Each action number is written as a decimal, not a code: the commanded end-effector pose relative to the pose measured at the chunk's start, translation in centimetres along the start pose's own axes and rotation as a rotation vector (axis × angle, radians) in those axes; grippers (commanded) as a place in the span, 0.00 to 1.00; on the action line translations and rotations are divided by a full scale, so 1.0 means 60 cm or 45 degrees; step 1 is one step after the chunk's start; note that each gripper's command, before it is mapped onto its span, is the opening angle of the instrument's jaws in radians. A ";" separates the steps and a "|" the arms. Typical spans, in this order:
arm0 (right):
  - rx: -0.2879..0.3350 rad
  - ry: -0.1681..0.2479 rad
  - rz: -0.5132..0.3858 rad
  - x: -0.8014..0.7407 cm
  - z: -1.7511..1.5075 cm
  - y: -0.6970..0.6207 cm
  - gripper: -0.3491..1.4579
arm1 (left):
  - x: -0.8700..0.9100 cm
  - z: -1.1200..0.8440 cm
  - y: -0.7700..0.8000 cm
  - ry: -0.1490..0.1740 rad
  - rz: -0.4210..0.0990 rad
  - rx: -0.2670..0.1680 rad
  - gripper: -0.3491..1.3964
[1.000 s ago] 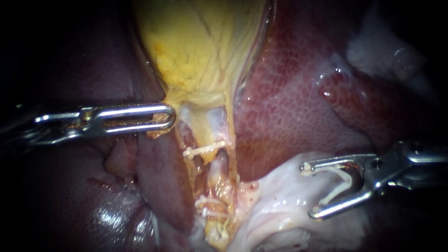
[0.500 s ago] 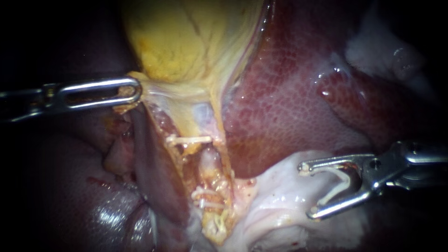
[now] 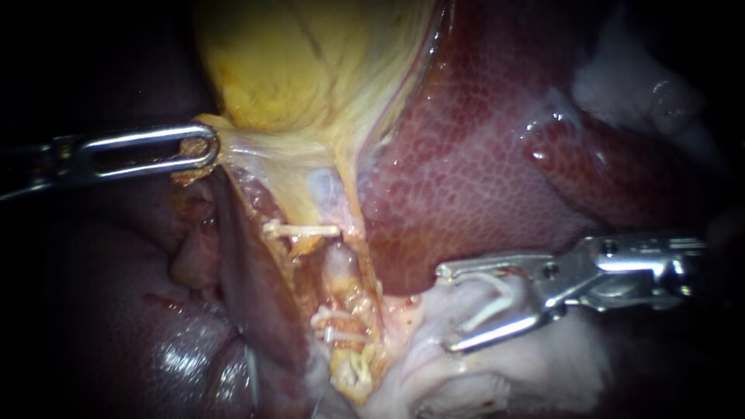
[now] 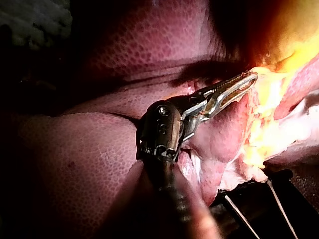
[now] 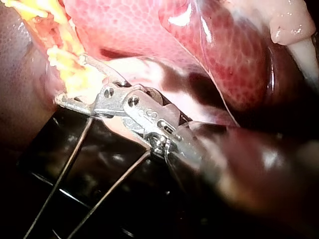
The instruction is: Clipping first clip right tube
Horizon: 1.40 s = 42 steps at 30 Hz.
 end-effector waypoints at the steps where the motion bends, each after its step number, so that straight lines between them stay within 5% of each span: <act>1: -0.005 0.001 0.005 -0.0003 0.0012 0.0010 0.52 | 0.0001 0.0001 0.0000 0.000 0.000 0.000 0.00; 11: -0.047 0.008 0.011 -0.0008 0.0065 0.0067 0.52 | 0.0003 0.0001 -0.0003 -0.001 0.001 -0.002 0.00; 24: -0.075 -0.011 0.016 -0.0031 0.0113 0.0100 0.52 | 0.0004 0.0000 -0.0007 -0.002 0.001 -0.004 0.00; 30: -0.016 -0.026 0.048 -0.0040 0.0131 0.0098 0.52 | 0.0004 0.0001 -0.0007 -0.002 0.001 -0.004 0.00; 33: 0.102 -0.062 0.057 -0.0047 0.0145 0.0086 0.52 | 0.0004 0.0002 -0.0007 -0.003 0.001 -0.004 0.00; 42: 0.197 -0.086 0.073 -0.0065 0.0173 0.0064 0.51 | 0.0004 0.0003 -0.0008 -0.003 0.001 -0.005 0.00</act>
